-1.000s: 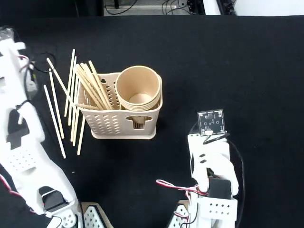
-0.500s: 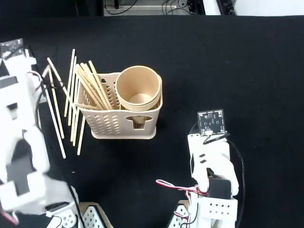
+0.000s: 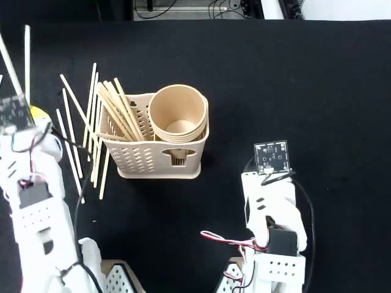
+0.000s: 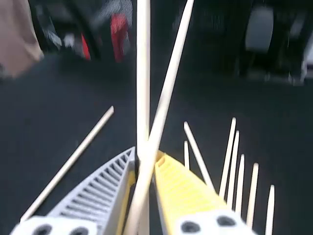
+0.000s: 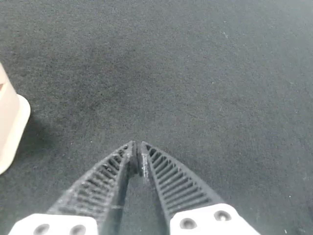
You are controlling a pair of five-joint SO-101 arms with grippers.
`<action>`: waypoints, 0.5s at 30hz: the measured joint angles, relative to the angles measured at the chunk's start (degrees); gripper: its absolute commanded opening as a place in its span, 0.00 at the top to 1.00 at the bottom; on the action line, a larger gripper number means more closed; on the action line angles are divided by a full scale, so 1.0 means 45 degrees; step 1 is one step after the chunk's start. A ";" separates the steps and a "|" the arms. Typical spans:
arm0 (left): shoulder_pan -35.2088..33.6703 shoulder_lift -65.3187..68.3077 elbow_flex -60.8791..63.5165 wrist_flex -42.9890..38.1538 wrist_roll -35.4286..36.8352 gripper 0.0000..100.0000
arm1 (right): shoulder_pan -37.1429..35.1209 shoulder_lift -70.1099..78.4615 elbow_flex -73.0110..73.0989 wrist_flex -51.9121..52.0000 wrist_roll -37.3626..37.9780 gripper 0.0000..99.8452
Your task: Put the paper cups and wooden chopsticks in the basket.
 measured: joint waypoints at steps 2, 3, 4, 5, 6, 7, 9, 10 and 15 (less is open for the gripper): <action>0.0000 -0.0430 0.0508 -0.0840 0.0000 0.97 | 0.0000 0.0000 0.0000 0.0000 0.0000 0.97; 0.0000 -0.0527 0.0606 -0.1270 0.0059 0.97 | 0.0000 0.0000 0.0000 0.0000 0.0000 0.97; 0.0000 -0.0586 0.0684 -0.1661 0.0254 0.97 | 0.0000 0.0000 0.0000 0.0000 0.0000 0.97; 0.0000 -0.0645 0.0781 -0.2071 0.0547 0.97 | 0.0000 0.0000 0.0000 0.0000 0.0000 0.97; 0.0000 -0.0684 0.0840 -0.2481 0.0918 0.97 | 0.0000 0.0000 0.0000 0.0000 0.0000 0.97; 0.0000 -0.0703 0.0957 -0.2852 0.1348 0.97 | 0.0000 0.0000 0.0000 0.0000 0.0000 0.97; 0.0000 -0.0801 0.1328 -0.3770 0.2442 0.97 | 0.0000 0.0000 0.0000 0.0000 0.0000 0.97; 0.0000 -0.0801 0.1524 -0.4278 0.2989 0.97 | 0.0000 0.0000 0.0000 0.0000 0.0000 0.97; 0.0293 -0.0821 0.2286 -0.6388 0.3849 0.97 | 0.0000 0.0000 0.0000 0.0000 0.0000 0.97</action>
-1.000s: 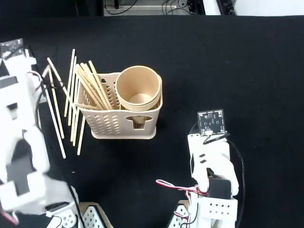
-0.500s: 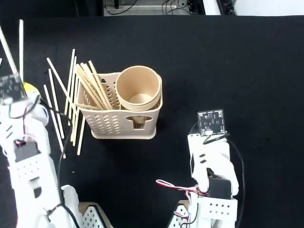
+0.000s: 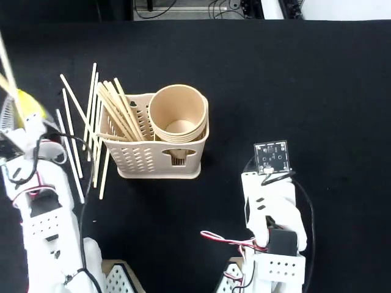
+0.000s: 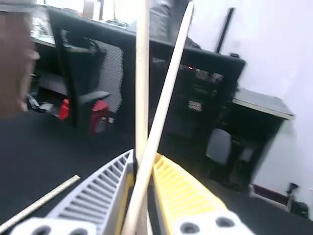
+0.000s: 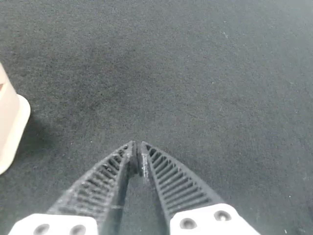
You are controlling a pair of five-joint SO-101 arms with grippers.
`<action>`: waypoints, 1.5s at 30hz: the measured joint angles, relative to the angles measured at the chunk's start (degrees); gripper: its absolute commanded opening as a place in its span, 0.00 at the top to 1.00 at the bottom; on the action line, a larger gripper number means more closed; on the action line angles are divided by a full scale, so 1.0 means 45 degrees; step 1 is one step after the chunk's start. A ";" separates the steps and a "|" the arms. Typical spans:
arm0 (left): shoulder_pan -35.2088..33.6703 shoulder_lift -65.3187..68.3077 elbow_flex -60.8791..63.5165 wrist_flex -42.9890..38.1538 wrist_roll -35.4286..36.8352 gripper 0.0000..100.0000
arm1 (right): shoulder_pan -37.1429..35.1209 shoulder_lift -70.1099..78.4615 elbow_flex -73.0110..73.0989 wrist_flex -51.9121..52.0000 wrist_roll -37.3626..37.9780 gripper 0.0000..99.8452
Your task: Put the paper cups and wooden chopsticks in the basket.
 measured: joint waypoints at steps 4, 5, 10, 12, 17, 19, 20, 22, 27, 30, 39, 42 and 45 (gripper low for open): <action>0.0664 0.0000 0.0137 -0.0313 0.0098 0.97 | 0.0000 0.0000 0.0000 0.0000 0.0000 0.97; 0.0860 0.0000 0.0137 -0.0313 0.0098 0.97 | 0.0000 0.0000 0.0000 0.0000 0.0000 0.97; 0.1602 0.0000 0.0137 -0.0313 0.0156 0.97 | 0.0000 0.0000 0.0000 0.0000 0.0000 0.97; 0.1641 0.0000 -0.0156 -0.0313 0.0195 0.97 | 0.0000 0.0000 0.0000 0.0000 0.0000 0.97; 0.1700 0.0000 -0.1465 0.0508 0.0860 0.97 | 0.0000 0.0000 0.0000 0.0000 0.0000 0.97; 0.1700 0.0000 -0.2266 0.1621 0.1602 0.97 | 0.0000 0.0000 0.0000 0.0000 0.0000 0.97; 0.1700 0.0000 -0.2676 0.2266 0.1993 0.97 | 0.0000 0.0000 0.0000 0.0000 0.0000 0.97; 0.1739 -0.0176 -0.3399 0.3497 0.2852 0.97 | 0.0000 0.0000 0.0000 0.0000 0.0000 0.97; 0.2676 -0.1973 -0.4220 0.5451 0.3458 0.97 | 0.0000 0.0000 0.0000 0.0000 0.0000 0.97; 0.3438 -0.3790 -0.4220 0.6252 0.3477 0.97 | 0.0000 0.0000 0.0000 0.0000 0.0000 0.97; 0.4317 -0.6623 -0.4239 0.6916 0.3477 0.97 | 0.0000 0.0000 0.0000 0.0000 0.0000 0.97; 0.4962 -0.6662 -0.4239 0.6916 0.3458 0.97 | 0.0000 0.0000 0.0000 0.0000 0.0000 0.97; 0.6017 -0.6662 -0.3731 0.6916 0.2676 0.97 | 0.0000 0.0000 0.0000 0.0000 0.0000 0.97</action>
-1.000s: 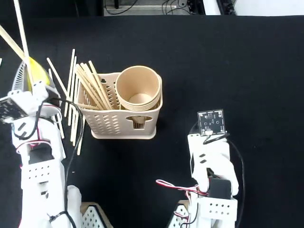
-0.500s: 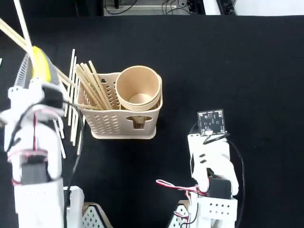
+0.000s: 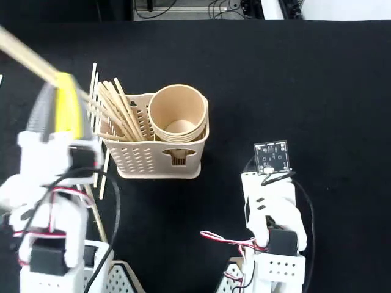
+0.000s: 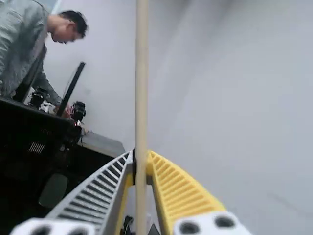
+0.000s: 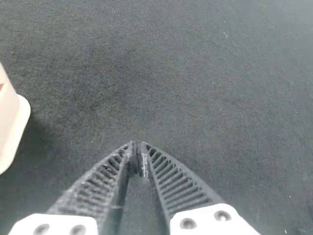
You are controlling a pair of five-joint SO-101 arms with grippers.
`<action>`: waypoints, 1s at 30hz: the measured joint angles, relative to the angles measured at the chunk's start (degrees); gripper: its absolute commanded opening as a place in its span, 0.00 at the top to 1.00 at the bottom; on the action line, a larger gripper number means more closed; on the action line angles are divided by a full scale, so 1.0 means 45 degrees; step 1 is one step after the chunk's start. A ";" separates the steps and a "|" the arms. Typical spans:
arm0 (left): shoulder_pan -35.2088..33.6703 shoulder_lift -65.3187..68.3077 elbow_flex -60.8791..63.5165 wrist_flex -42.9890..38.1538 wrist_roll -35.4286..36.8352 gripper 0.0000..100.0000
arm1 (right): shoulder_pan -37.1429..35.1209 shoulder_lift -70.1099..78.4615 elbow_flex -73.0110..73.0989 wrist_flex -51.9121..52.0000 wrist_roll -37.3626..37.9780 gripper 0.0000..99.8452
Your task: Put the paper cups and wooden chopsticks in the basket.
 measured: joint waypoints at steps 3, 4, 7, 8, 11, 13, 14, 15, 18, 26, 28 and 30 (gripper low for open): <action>0.0723 0.0020 0.0821 -0.0137 -0.0684 0.97 | 0.0000 0.0000 0.0000 0.0000 0.0000 0.97; 0.0821 0.0039 0.1192 -0.0371 -0.0781 0.97 | 0.0000 0.0000 0.0000 0.0000 0.0000 0.97; 0.0918 0.0059 0.2051 -0.1309 -0.0879 0.97 | 0.0000 0.0000 0.0000 0.0000 0.0000 0.97; 0.0918 0.0059 0.2227 -0.1485 -0.0938 0.97 | 0.0000 0.0000 0.0000 0.0000 0.0000 0.97; 0.0938 0.0137 0.2422 -0.1602 -0.0938 0.97 | 0.0000 0.0000 0.0000 0.0000 0.0000 0.97; 0.0938 0.0117 0.2520 -0.1680 -0.0938 0.97 | 0.0000 0.0000 0.0000 0.0000 0.0000 0.97; 0.0938 0.0098 0.2540 -0.1680 -0.0938 0.97 | 0.0000 0.0000 0.0000 0.0000 0.0000 0.97; 0.0938 0.0098 0.2598 -0.1680 -0.0938 0.97 | 0.0000 0.0000 0.0000 0.0000 0.0000 0.97; 0.0938 0.0078 0.2891 -0.1680 -0.0938 0.97 | 0.0000 0.0000 0.0000 0.0000 0.0000 0.97; 0.0938 0.0078 0.3516 -0.1719 -0.1856 0.97 | 0.0000 0.0000 0.0000 0.0000 0.0000 0.97; 0.0938 0.0078 0.3653 -0.1719 -0.1915 0.97 | 0.0000 0.0000 0.0000 0.0000 0.0000 0.97; 0.0938 0.0059 0.3829 -0.1719 -0.1954 0.97 | 0.0000 0.0000 0.0000 0.0000 0.0000 0.97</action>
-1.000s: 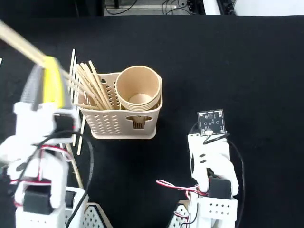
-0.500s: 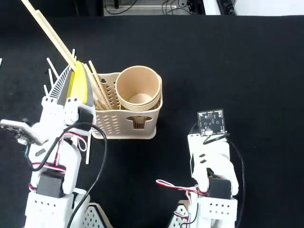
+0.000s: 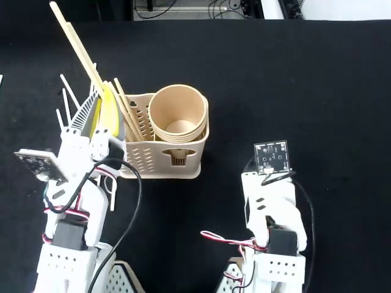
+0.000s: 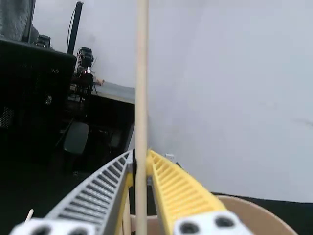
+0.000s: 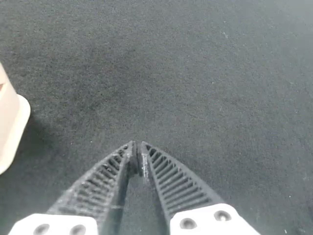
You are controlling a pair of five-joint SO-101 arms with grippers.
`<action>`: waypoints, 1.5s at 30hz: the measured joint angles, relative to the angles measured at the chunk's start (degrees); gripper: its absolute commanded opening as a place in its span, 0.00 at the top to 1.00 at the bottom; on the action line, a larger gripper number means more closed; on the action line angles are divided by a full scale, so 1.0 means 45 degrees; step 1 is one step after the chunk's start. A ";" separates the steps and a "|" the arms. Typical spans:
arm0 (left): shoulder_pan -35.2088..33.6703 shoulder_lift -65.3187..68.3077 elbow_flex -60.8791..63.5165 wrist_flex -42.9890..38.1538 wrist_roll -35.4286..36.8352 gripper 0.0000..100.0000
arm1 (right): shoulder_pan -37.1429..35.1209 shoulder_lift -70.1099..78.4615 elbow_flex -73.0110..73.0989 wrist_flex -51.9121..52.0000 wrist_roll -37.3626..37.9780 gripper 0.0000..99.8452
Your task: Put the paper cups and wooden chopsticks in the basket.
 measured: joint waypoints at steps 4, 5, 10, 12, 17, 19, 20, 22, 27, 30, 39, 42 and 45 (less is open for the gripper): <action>0.0000 -0.0039 0.0352 0.0000 0.0000 0.97 | 0.0000 0.0000 0.0000 0.0000 0.0000 0.97; 0.0000 -0.0039 0.0391 0.0000 0.0000 0.97 | 0.0000 0.0000 0.0000 0.0000 0.0000 0.97; 0.0000 -0.0078 0.0391 0.0000 -0.0020 0.95 | 0.0000 0.0000 0.0000 0.0000 0.0000 0.97; 0.0000 -0.0078 0.0391 0.0000 -0.0020 0.91 | 0.0000 0.0000 0.0000 0.0000 0.0000 0.97; 0.0000 -0.0078 0.0332 0.1055 -0.0020 0.84 | 0.0000 0.0000 0.0000 0.0000 0.0000 0.97; 0.0000 -0.0117 0.0000 0.1895 -0.0020 0.84 | 0.0000 0.0000 0.0000 0.0000 0.0000 0.97; 0.0000 -0.0117 -0.0254 0.2364 -0.0020 0.83 | 0.0000 0.0000 0.0000 0.0000 0.0000 0.97; 0.0000 -0.0117 -0.0879 0.3341 -0.0020 0.82 | 0.0000 0.0000 0.0000 0.0000 0.0000 0.97; -0.1407 -0.0098 -0.4161 0.7150 -0.1153 0.82 | 0.0000 0.0000 0.0000 0.0000 0.0000 0.97; -0.2989 -0.0137 -0.6525 0.9788 -0.1778 0.82 | 0.0000 0.0000 0.0000 0.0000 0.0000 0.97; -0.6720 0.2559 -0.8049 1.2640 -0.4904 0.82 | 0.0000 0.0000 0.0000 0.0000 0.0000 0.97; -0.7912 0.5158 -0.8459 1.2464 -0.5548 0.82 | 0.0000 0.0000 0.0000 0.0000 0.0000 0.97; -0.8987 0.8088 -0.9358 1.2171 -0.6349 0.82 | 0.0000 0.0000 0.0000 0.0000 0.0000 0.97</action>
